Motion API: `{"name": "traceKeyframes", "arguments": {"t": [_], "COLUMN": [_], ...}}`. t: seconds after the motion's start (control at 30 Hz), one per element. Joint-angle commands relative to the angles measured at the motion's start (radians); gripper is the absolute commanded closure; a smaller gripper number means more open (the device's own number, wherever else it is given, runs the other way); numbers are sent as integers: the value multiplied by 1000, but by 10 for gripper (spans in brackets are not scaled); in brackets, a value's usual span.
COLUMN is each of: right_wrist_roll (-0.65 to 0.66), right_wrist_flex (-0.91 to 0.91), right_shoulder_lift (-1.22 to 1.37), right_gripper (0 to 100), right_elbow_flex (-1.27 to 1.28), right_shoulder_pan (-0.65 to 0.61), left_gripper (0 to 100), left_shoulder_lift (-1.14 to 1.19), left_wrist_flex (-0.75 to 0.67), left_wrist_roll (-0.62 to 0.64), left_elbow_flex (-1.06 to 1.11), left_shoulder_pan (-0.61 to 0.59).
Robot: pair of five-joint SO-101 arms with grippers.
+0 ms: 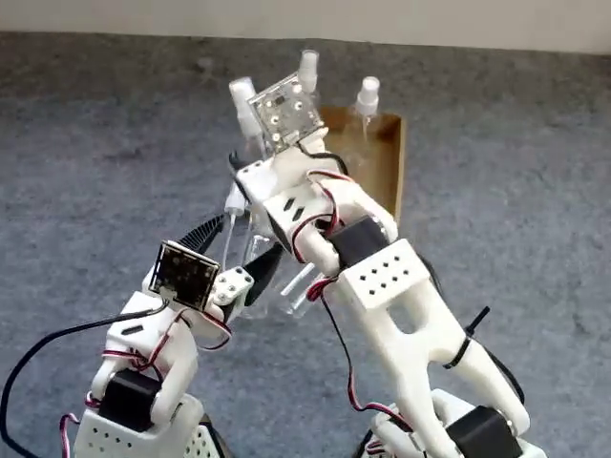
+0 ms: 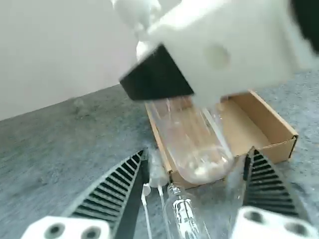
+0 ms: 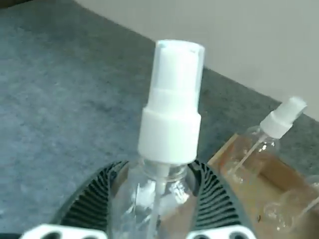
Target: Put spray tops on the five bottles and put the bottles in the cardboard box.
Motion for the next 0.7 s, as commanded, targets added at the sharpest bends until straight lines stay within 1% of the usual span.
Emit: {"name": "traceKeyframes", "arguments": {"t": [0.0, 0.1, 0.2, 0.47, 0.6, 0.67], "right_wrist_roll": [3, 3, 3, 3, 8, 9], "right_wrist_flex": [133, 254, 338, 397, 395, 392], "right_shoulder_lift": [-53, -53, -53, -61, -136, -156], "right_gripper": [995, 995, 995, 995, 995, 995], "right_elbow_flex": [-110, -180, -228, -257, -251, -249], "right_shoulder_pan": [-39, -59, -58, -54, -51, -25], "left_gripper": [726, 726, 727, 727, 727, 727], "left_shoulder_lift": [2, 2, 2, 2, 2, 2], "left_wrist_flex": [-29, -52, -68, -72, -72, -69], "left_wrist_roll": [-8, -12, -54, -55, -55, -55], "left_elbow_flex": [-31, 4, 10, 19, 21, 21], "left_shoulder_pan": [13, -41, -68, -73, -73, -68]}}
